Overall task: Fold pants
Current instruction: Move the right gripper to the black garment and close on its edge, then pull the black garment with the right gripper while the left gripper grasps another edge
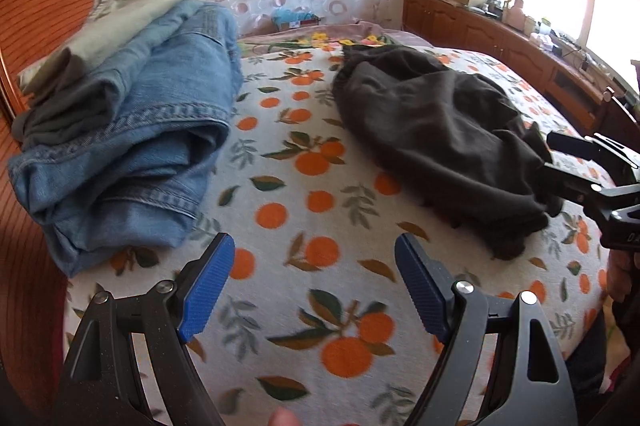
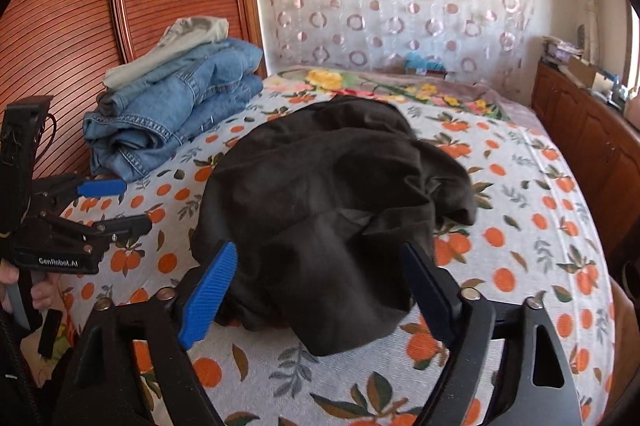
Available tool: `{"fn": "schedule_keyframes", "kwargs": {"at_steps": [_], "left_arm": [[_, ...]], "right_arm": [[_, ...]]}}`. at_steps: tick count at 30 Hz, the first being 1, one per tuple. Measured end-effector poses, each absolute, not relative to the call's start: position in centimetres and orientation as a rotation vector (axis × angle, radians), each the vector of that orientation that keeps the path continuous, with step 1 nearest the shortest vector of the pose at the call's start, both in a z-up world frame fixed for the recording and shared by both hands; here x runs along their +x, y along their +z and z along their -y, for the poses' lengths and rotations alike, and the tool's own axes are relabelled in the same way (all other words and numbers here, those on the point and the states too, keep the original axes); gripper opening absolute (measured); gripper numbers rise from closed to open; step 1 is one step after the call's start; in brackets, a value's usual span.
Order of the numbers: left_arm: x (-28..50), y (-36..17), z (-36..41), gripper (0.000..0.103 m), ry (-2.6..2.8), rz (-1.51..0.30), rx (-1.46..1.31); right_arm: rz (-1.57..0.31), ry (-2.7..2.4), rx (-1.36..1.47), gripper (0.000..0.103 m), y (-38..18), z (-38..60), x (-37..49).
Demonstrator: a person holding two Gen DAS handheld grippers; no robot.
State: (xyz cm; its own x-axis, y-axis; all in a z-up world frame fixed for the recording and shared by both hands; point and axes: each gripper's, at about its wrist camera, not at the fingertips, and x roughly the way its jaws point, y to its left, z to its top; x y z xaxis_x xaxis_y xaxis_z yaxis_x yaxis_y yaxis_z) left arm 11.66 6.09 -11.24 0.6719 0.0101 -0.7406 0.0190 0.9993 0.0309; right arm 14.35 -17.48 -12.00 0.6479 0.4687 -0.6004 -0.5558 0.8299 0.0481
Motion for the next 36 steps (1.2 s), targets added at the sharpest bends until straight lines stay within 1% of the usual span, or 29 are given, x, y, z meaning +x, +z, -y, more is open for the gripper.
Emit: {"fn": "schedule_keyframes", "kwargs": {"at_steps": [1, 3, 4, 6, 7, 9, 12, 19, 26, 30, 36], "left_arm": [[11.8, -11.2, -6.2, 0.083, -0.003, -0.834, 0.044], [11.9, -10.9, -6.4, 0.083, -0.030, -0.841, 0.043], [11.9, -10.8, -6.5, 0.083, -0.050, -0.842, 0.035], [12.0, -10.5, -6.5, 0.083, -0.051, -0.834, 0.036], [12.2, -10.3, -6.4, 0.083, -0.048, -0.828, 0.043], [12.3, -9.9, -6.4, 0.083, -0.067, -0.820, 0.041], [12.2, -9.2, -6.4, 0.083, -0.112, -0.794, 0.003], [12.8, -8.3, -5.9, 0.083, -0.155, -0.770, 0.008], [13.6, -7.9, -4.7, 0.082, -0.173, -0.736, 0.013], [14.1, -8.0, -4.0, 0.082, -0.202, -0.726, 0.011], [15.0, -8.3, -2.4, 0.082, -0.225, -0.743, 0.031]], "right_arm": [[-0.657, 0.589, -0.149, 0.073, -12.0, 17.7, 14.6], [-0.689, 0.607, -0.154, 0.062, -12.2, 17.8, 15.1], [-0.702, 0.616, -0.160, 0.058, -12.2, 18.0, 15.1], [-0.713, 0.628, -0.173, 0.040, -11.9, 18.2, 15.3], [-0.717, 0.629, -0.179, 0.035, -11.8, 18.5, 15.2], [-0.719, 0.631, -0.185, 0.020, -11.4, 18.7, 15.3], [-0.696, 0.631, -0.209, 0.010, -10.5, 19.4, 15.0], [-0.635, 0.592, -0.176, 0.008, -7.7, 23.1, 13.5], [-0.571, 0.454, -0.130, 0.008, -5.3, 29.6, 10.6], [-0.566, 0.350, -0.105, 0.008, -5.2, 33.9, 9.5], [-0.625, 0.244, -0.106, 0.008, -6.8, 36.0, 8.9]]}}
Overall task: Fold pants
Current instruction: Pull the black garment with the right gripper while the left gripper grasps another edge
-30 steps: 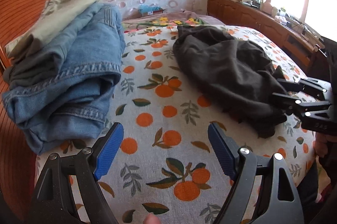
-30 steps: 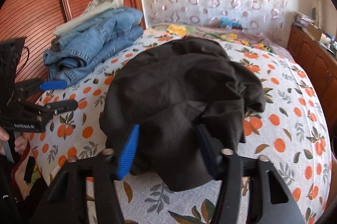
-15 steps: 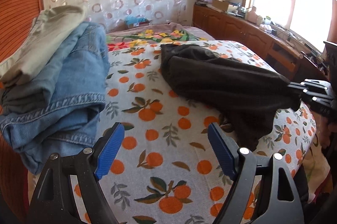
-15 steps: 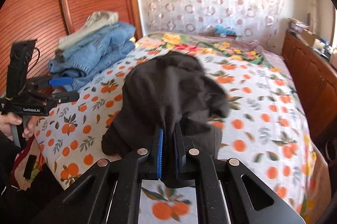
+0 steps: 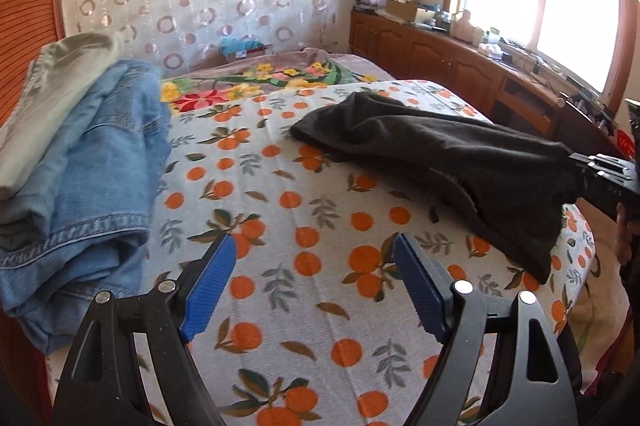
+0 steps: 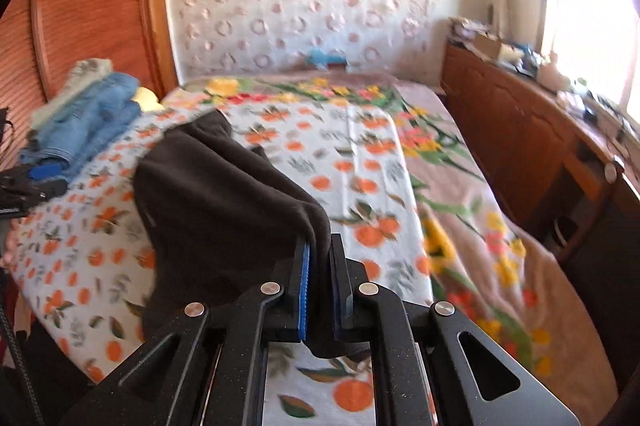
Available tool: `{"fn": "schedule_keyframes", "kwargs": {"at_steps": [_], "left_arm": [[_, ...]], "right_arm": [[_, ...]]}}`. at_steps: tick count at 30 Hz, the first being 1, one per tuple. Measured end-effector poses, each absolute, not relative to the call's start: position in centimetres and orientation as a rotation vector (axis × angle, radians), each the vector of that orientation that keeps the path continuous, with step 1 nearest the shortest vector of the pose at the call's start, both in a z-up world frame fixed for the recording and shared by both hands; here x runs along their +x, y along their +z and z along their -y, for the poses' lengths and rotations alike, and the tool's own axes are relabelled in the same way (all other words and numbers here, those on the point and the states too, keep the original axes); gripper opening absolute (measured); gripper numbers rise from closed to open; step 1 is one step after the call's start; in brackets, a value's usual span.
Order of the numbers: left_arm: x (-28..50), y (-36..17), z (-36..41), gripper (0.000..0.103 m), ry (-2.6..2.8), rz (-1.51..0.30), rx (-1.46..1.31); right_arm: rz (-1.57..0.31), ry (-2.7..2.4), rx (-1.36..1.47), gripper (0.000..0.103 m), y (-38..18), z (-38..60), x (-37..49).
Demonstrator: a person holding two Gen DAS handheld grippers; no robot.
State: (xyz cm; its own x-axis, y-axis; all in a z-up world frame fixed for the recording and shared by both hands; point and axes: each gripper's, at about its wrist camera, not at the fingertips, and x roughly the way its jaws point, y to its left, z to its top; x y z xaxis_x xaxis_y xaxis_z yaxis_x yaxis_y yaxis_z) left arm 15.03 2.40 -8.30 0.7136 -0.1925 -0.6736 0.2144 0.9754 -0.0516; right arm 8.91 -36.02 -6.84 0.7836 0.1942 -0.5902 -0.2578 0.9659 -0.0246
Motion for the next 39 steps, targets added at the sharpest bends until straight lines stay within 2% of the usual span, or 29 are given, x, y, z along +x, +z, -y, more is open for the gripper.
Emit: {"fn": "schedule_keyframes", "kwargs": {"at_steps": [1, 2, 4, 6, 8, 18, 33, 36, 39], "left_arm": [[15.1, -8.3, -2.1, 0.082, -0.233, -0.738, 0.032], [15.1, -8.3, -1.9, 0.082, -0.237, -0.735, 0.035], [15.1, -8.3, -1.5, 0.082, -0.241, -0.733, 0.038], [15.0, -8.2, -1.3, 0.082, -0.248, -0.733, 0.035], [14.8, -8.2, -1.0, 0.082, -0.251, -0.730, 0.037], [14.4, -9.4, -0.2, 0.082, -0.266, -0.764, 0.011], [18.0, -9.9, 6.0, 0.082, -0.381, -0.861, -0.030], [18.9, -10.1, 7.4, 0.080, -0.409, -0.881, -0.045], [19.6, -10.2, 8.2, 0.071, -0.440, -0.898, -0.078]], "right_arm": [[-0.626, 0.241, -0.103, 0.010, -6.8, 36.0, 8.5], [-0.624, 0.225, -0.108, 0.017, -6.8, 35.9, 8.1], [-0.607, 0.213, -0.113, 0.021, -6.4, 35.5, 7.5], [-0.587, 0.212, -0.104, 0.031, -5.9, 35.5, 6.6], [-0.568, 0.226, -0.097, 0.034, -5.6, 35.0, 5.6], [-0.630, 0.386, -0.135, 0.035, -7.5, 29.9, 4.6], [-0.642, 0.288, -0.100, 0.035, -6.6, 32.9, 5.4], [-0.643, 0.273, -0.078, 0.035, -6.6, 33.7, 5.2], [-0.644, 0.267, -0.068, 0.036, -6.8, 34.1, 5.1]]}}
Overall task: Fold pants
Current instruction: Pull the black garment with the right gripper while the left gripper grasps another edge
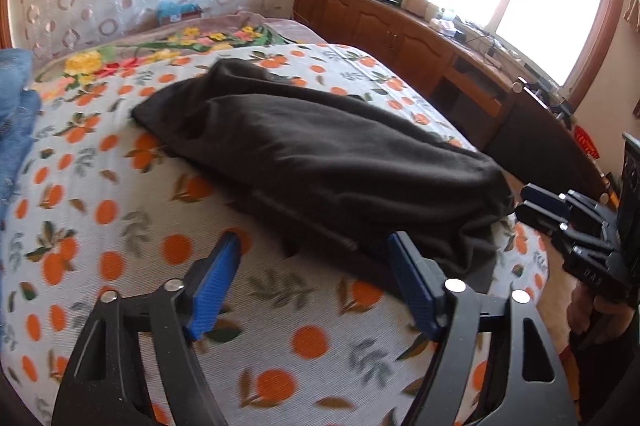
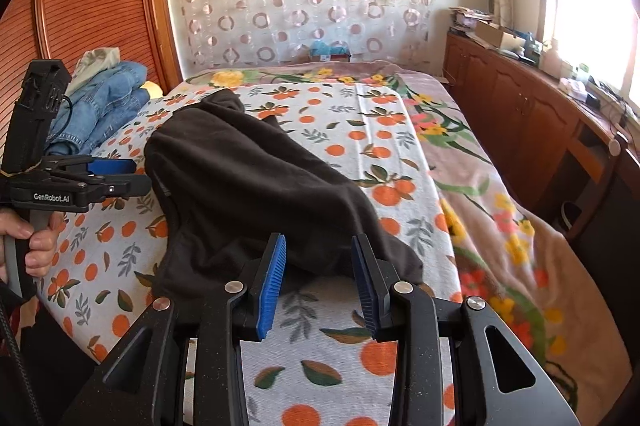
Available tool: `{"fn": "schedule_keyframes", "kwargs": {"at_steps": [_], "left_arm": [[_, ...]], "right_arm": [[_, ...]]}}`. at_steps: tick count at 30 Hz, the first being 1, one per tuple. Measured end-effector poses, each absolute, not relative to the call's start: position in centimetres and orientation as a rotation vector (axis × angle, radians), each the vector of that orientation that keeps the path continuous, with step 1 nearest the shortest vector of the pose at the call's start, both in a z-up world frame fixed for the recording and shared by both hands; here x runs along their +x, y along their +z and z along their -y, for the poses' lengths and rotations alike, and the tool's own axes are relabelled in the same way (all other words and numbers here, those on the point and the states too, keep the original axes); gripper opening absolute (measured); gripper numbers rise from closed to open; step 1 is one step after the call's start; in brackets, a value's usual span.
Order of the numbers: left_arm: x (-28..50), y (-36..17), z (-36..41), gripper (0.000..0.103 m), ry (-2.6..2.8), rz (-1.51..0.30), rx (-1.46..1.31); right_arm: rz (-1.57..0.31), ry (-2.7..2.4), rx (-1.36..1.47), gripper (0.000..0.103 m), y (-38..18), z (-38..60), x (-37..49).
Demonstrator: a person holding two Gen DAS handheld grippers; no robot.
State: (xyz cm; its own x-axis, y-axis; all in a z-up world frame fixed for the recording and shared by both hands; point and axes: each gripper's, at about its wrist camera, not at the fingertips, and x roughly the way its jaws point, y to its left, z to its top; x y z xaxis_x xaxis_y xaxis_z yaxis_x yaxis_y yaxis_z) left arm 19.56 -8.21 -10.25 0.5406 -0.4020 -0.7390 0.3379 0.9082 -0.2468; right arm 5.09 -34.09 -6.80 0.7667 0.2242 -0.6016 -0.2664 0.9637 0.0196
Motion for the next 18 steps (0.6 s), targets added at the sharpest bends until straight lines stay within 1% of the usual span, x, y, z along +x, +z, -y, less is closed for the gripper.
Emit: {"fn": "schedule_keyframes", "kwargs": {"at_steps": [2, 3, 4, 5, 6, 8, 11, 13, 18], "left_arm": [[20.0, -10.7, 8.5, 0.061, -0.457, -0.927, -0.114], [20.3, -11.1, 8.6, 0.058, -0.465, -0.945, -0.145], [20.5, -11.4, 8.6, 0.052, -0.471, -0.956, -0.163], [20.7, -11.6, 8.6, 0.043, -0.478, -0.968, -0.182], [20.8, -11.7, 8.7, 0.039, -0.485, -0.973, -0.193], [20.3, -11.7, 9.0, 0.021, -0.488, -0.958, -0.173], [19.6, -11.0, 8.9, 0.006, -0.496, -0.930, -0.171], [18.8, -10.1, 8.7, 0.004, -0.500, -0.902, -0.161], [17.2, -8.3, 7.7, 0.004, -0.488, -0.848, -0.094]], "right_arm": [[-0.646, 0.263, -0.062, 0.036, -6.9, 34.2, 5.1], [-0.647, 0.262, -0.059, 0.036, -6.9, 34.2, 5.1], [-0.646, 0.263, -0.058, 0.036, -6.9, 34.1, 5.0], [-0.645, 0.264, -0.059, 0.036, -6.9, 34.1, 4.9], [-0.644, 0.265, -0.059, 0.036, -6.9, 34.2, 4.9], [-0.646, 0.265, -0.057, 0.036, -6.9, 34.2, 4.8], [-0.646, 0.266, -0.066, 0.036, -6.7, 34.2, 4.7], [-0.642, 0.264, -0.070, 0.036, -6.4, 34.2, 4.8], [-0.626, 0.266, -0.075, 0.036, -6.1, 33.8, 4.8]]}}
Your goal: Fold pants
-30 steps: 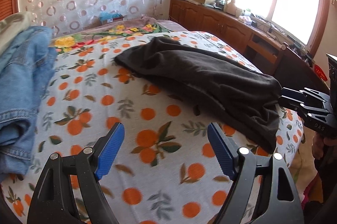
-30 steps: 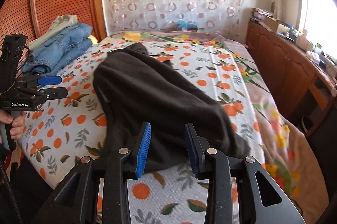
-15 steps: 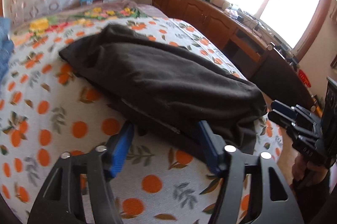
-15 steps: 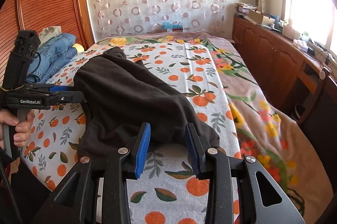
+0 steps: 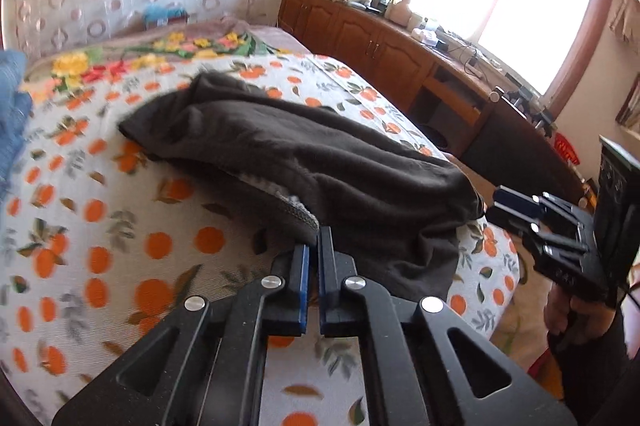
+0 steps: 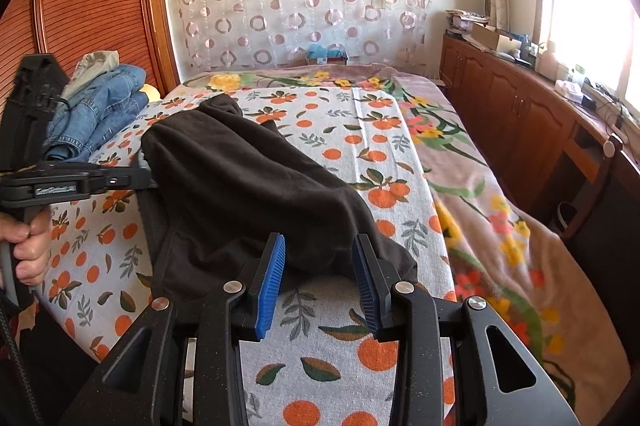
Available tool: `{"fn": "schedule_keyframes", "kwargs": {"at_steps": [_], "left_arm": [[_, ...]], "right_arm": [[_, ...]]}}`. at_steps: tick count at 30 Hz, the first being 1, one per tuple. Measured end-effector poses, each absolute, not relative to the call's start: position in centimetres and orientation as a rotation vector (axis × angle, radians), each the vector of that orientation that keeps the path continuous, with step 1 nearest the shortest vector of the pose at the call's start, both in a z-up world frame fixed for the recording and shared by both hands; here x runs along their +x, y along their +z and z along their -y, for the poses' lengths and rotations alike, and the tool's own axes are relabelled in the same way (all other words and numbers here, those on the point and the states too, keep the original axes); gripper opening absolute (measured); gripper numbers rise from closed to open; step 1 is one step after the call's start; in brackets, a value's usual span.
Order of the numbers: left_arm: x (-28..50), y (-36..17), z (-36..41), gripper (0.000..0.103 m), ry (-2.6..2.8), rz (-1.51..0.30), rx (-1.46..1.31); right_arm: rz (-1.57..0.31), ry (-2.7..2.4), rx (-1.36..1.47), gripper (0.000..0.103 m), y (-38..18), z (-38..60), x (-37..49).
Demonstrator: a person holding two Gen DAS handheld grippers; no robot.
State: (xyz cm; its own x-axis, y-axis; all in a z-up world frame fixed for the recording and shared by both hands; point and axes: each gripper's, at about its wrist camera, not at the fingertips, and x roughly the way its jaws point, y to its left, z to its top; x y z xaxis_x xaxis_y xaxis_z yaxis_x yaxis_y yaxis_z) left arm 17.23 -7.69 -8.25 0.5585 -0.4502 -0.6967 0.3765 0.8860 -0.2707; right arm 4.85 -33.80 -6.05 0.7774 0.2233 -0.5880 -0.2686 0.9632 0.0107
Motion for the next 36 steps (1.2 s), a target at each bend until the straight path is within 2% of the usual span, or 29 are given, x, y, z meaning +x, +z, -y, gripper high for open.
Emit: {"fn": "schedule_keyframes", "kwargs": {"at_steps": [16, 24, 27, 30, 32, 34, 36], "left_arm": [[12.9, -3.3, -4.5, 0.004, -0.303, -0.733, -0.129], [13.4, -5.8, -5.5, 0.004, -0.269, -0.784, -0.130], [13.9, -7.0, -5.6, 0.011, -0.253, -0.817, -0.136], [14.2, -8.0, -5.9, 0.023, -0.221, -0.838, -0.121], [14.2, -8.3, -6.3, 0.032, -0.210, -0.834, -0.115], [14.0, -8.2, -6.8, 0.047, -0.204, -0.827, -0.113], [13.6, -8.0, -7.3, 0.048, -0.206, -0.814, -0.113]], "right_arm": [[-0.595, 0.347, -0.115, 0.037, -5.6, 30.1, 6.1], [-0.597, 0.379, -0.160, 0.037, -6.0, 28.5, 8.2], [-0.594, 0.399, -0.181, 0.037, -5.7, 27.5, 9.5], [-0.595, 0.420, -0.203, 0.037, -5.5, 26.6, 11.2], [-0.593, 0.435, -0.219, 0.038, -5.4, 25.6, 12.4], [-0.589, 0.452, -0.226, 0.038, -5.3, 24.6, 13.5], [-0.586, 0.474, -0.234, 0.039, -5.2, 23.4, 14.6]]}}
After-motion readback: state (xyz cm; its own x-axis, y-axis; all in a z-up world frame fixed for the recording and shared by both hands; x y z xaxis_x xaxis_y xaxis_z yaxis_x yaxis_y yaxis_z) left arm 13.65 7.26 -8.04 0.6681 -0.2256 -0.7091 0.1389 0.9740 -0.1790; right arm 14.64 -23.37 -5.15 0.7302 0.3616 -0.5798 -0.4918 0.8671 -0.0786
